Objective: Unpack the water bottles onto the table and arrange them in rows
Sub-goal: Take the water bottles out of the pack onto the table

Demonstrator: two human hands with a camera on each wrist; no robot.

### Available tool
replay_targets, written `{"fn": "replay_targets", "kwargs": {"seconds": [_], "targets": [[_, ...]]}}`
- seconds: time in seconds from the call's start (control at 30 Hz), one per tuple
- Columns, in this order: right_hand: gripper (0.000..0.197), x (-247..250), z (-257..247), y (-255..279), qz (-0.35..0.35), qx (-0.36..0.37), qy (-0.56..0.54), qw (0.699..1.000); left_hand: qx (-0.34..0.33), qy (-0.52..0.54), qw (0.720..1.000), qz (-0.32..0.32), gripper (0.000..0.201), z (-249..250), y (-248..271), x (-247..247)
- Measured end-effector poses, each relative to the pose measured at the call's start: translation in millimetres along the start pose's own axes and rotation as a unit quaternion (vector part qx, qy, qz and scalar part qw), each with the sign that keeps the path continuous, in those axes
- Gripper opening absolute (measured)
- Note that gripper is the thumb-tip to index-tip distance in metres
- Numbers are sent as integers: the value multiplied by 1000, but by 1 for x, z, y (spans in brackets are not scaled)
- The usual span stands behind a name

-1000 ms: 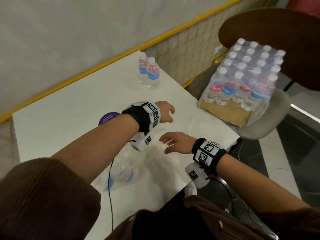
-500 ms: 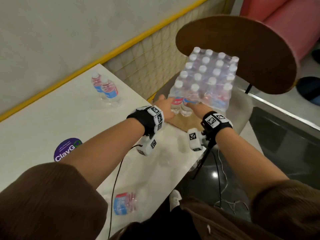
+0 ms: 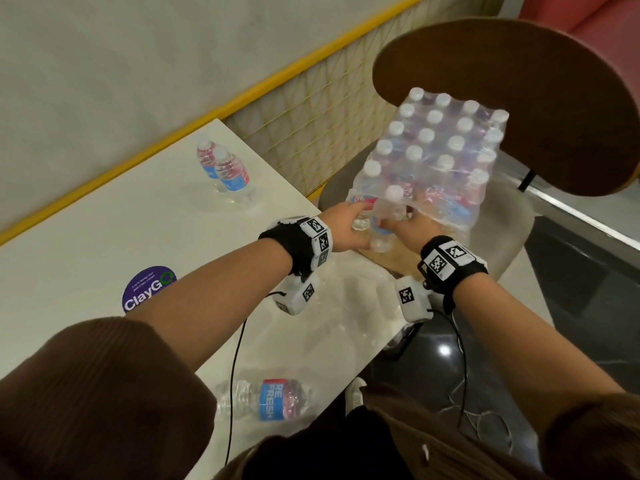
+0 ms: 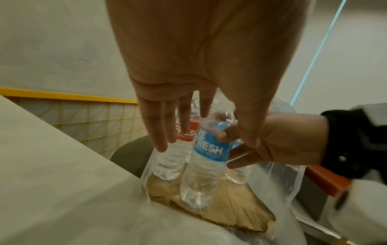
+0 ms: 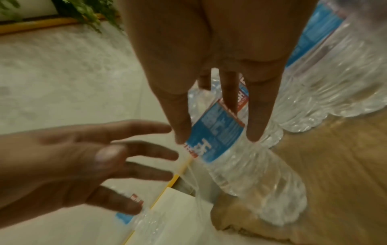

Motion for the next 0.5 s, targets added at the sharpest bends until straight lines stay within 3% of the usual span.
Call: {"fn": "replay_targets", "kwargs": {"seconds": [0.07,0.17,0.27,0.33,0.37,0.43,0.47,0.5], "targets": [[61,-5,-2,9,-8,48,44,998,-17,59,998,-9,92,5,-3,-5],[76,-19,2,8,-53,76,103,990,-11,127,991,-50,109,2,-6,-17],[68,-25,5,3,-109,99,124,981,10,112,992,-48,93,-7,4,-11],[45,-26,-8,8,-140,80,77,984,14,106,993,-41,74,-11,12,-1],[31,-26,-16,8,-132,59,48,988,19,107,993,-37,67,-16,13,0],[14,-18,-32,4,-31,32,17,999,32,88,995,-27,55,-17,21,3],[12,-14,-37,3,9,15,1,1000,40,62,997,-24,52,-17,26,4],[26,-13,-41,4,24,-14,-14,1000,40,29,998,-25,50,-18,31,6]]}}
Point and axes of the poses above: each hand's wrist, its own y-axis away from the middle knuckle, its own x-axis out of the back of the hand, z = x × y, the point moved 4 cm from there along -y, towards the middle knuckle, and after that the axes turned 2 degrees about -x, right-handed, at the moved point
